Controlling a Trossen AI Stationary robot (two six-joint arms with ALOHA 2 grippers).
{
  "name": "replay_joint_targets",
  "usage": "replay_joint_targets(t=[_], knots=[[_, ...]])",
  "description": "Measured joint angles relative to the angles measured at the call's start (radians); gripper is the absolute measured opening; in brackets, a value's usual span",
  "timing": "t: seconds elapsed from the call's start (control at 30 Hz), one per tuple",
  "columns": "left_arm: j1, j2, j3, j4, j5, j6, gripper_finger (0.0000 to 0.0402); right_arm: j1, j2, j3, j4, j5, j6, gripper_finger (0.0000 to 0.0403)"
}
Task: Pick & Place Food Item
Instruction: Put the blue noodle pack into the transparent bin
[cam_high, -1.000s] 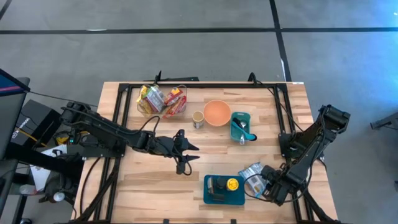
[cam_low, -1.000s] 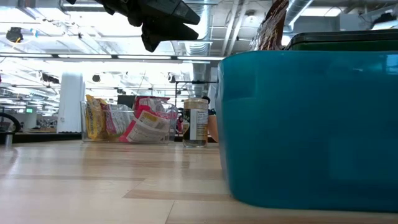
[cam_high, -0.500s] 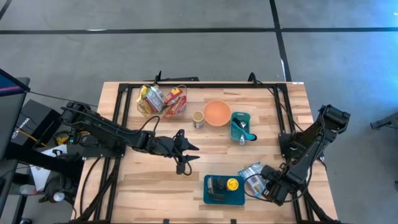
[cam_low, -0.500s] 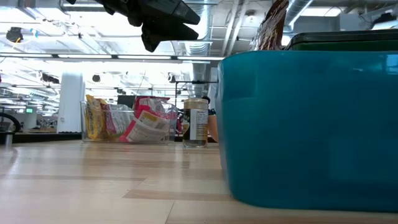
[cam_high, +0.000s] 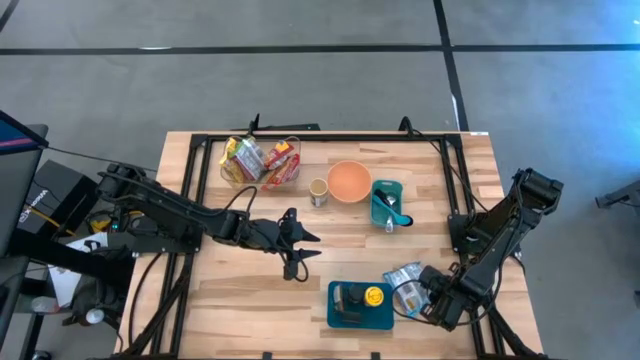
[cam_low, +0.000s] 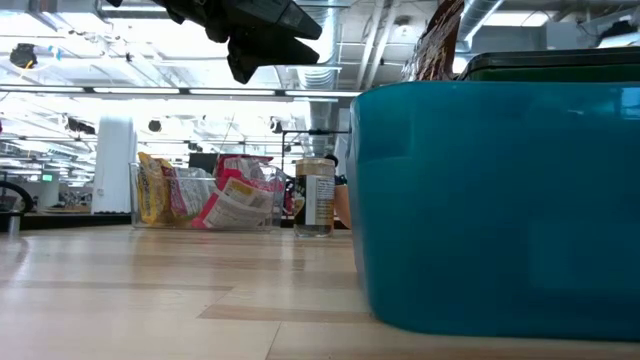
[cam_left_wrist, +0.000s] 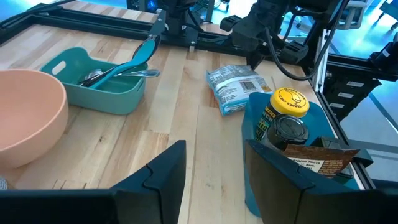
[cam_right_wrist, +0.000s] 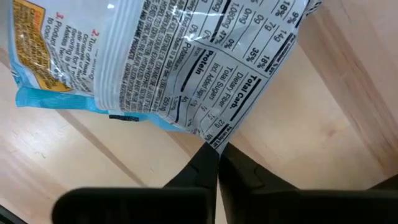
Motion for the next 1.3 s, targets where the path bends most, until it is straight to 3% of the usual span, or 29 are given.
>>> replay_joint_targets(t=[0.43,0.7,1.3], knots=[[0.000,0.000,0.000,0.000,0.000,0.000,0.0158,0.000,0.000,0.007,-0.010,0.000,0.019,0.0001],[0.000,0.000,0.000,0.000,0.000,0.000,0.0158,0.000,0.000,0.098,-0.137,0.008,0.026,0.0000],[0.000,0.000,0.000,0.000,0.000,0.000,0.0158,0.016,0.000,0.375,-0.532,0.273,0.058,0.0000]])
